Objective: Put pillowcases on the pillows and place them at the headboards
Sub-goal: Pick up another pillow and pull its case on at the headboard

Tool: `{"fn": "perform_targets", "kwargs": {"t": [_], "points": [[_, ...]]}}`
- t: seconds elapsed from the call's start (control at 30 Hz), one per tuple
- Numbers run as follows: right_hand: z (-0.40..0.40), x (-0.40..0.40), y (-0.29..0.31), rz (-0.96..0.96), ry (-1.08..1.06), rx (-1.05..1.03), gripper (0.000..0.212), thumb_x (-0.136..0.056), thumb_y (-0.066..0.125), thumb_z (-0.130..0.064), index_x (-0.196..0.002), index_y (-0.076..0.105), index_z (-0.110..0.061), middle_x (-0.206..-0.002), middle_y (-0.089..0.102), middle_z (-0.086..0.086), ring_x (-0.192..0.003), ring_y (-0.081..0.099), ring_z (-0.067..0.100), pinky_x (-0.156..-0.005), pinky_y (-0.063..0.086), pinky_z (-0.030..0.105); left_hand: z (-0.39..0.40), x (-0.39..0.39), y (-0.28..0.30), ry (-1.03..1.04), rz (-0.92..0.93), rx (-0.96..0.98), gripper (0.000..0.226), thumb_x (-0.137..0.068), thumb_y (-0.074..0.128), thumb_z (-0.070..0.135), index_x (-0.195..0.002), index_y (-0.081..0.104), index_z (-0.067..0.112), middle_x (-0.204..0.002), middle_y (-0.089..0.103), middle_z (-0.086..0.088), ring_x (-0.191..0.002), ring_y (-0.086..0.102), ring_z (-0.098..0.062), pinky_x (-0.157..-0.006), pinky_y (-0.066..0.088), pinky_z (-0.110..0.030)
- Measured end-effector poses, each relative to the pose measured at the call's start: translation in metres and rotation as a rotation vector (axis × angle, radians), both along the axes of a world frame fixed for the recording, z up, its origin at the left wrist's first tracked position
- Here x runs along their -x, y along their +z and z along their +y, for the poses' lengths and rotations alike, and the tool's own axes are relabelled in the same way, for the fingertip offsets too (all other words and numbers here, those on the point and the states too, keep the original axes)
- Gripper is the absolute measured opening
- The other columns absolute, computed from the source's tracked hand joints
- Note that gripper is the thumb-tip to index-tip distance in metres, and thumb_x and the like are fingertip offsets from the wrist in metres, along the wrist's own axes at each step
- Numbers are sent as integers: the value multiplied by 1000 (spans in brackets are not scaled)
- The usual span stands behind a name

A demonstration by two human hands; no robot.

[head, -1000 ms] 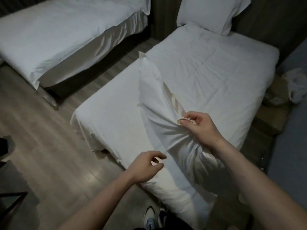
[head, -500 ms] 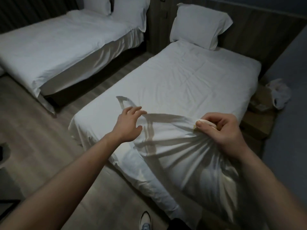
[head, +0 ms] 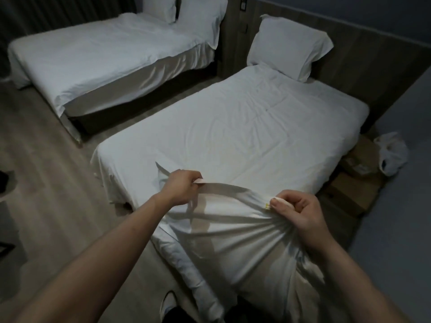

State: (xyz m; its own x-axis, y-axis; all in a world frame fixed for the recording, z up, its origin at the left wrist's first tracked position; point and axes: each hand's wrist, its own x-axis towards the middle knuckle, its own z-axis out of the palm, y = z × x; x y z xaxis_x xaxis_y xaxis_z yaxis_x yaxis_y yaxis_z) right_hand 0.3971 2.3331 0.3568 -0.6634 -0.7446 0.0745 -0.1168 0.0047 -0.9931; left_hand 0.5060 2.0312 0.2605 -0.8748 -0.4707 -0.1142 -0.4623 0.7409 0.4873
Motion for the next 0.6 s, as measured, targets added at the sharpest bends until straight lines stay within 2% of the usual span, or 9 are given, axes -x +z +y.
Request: {"fn": "perform_targets", "kwargs": {"t": [0.07,0.2,0.3,0.37,0.47,0.6], "points": [[15,13,-7,7,-22,-14,24,-88,68,-12,-65,72,-13,-60,64,-7,-60,54,1,-58,41,15,9,-9,-2,73,14,-45,35,-97,59,30,-63,52,34,-64,58,12,-79,63,-26,-65,38,-34],[33,39,-12,74,-42,-56,29,-95,65,-1,-67,67,-5,-62,58,-6,-61,51,3,-58,39,17,18,-32,10,28,13,-78,44,-104,55,43,-72,58,13,-66,61,0,-67,57,-21,-65,44,-39],[35,57,-9,137,-84,-61,29,-97,64,-3,-69,68,-7,-65,60,-2,-64,53,5,-60,42,19,19,-44,18,-40,38,-135,50,-106,52,44,-70,50,10,-62,52,2,-60,47,-12,-62,40,-37],[35,67,-8,203,-118,-87,25,-98,64,-8,-74,70,-11,-67,63,-5,-67,56,5,-63,44,19,22,-45,24,-63,74,-152,51,-106,50,44,-68,47,10,-61,47,5,-57,41,-7,-60,36,-31],[35,80,-7,263,-154,-142,26,-100,64,-13,-74,72,-16,-69,66,-5,-69,59,4,-66,46,20,34,-40,36,-67,131,-179,57,-107,48,45,-67,42,5,-61,38,4,-54,34,-8,-54,28,-25],[35,102,-13,291,-138,-212,27,-100,64,-18,-75,73,-20,-74,69,1,-71,60,5,-66,47,20,42,-33,48,-61,159,-210,58,-108,46,44,-64,35,8,-60,30,4,-53,28,-8,-53,24,-27]]}}
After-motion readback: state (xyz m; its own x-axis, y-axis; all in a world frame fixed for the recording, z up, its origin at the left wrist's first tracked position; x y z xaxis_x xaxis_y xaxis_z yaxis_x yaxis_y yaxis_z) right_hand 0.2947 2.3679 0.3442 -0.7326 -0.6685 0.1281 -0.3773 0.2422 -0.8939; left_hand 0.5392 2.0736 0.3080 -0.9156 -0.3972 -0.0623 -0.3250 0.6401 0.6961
